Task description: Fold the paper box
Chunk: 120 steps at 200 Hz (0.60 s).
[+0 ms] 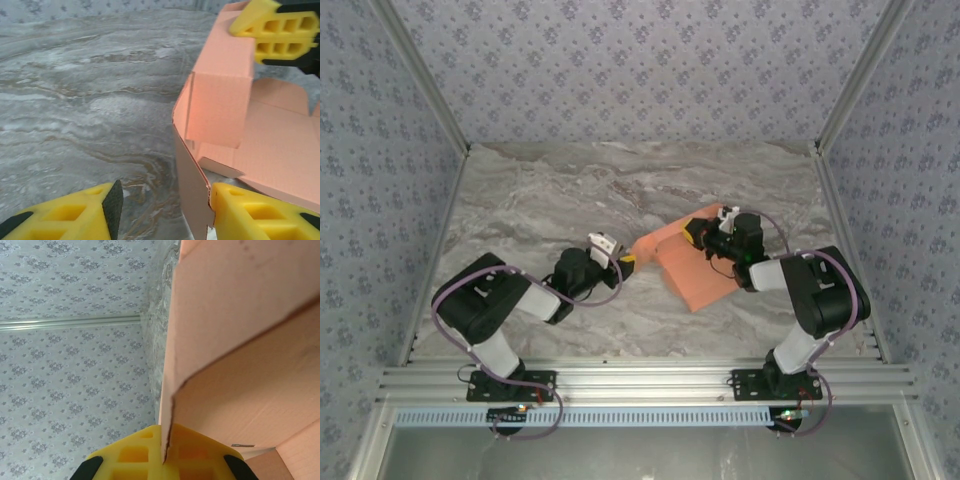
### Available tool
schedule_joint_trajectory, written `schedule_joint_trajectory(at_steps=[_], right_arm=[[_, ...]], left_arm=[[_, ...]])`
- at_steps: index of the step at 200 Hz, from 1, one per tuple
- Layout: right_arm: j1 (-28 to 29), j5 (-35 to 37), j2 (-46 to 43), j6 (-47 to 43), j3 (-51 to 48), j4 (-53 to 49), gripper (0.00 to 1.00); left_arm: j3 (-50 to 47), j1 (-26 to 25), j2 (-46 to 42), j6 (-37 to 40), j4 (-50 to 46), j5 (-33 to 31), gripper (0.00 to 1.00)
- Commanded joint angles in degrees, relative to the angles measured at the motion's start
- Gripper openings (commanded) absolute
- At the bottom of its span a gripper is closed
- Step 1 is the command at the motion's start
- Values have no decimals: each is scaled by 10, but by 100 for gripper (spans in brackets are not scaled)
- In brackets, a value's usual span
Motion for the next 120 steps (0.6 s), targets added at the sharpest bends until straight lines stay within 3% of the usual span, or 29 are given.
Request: schedule_joint_trajectory(at_steps=[1, 30, 40, 72, 100, 120], right_arm=[[-7, -35, 9, -17, 19, -14, 0], [-9, -43, 12, -31, 27, -34, 0], [-9, -45, 17, -25, 28, -28, 0], [-7, -57, 26, -10, 32, -11, 0], [-7, -61, 24, -8, 29, -11, 0], [-6, -63, 25, -5, 26, -8, 0]], left_arm=[[0, 2, -44, 24, -12, 65, 56], [-34, -2, -89, 13, -37, 53, 81], [-47, -11, -93, 11, -36, 30, 81], [-56, -15, -76, -14, -25, -151, 71], [-11, -1, -37, -39, -51, -138, 67], [-3, -5, 1, -45, -2, -133, 65]])
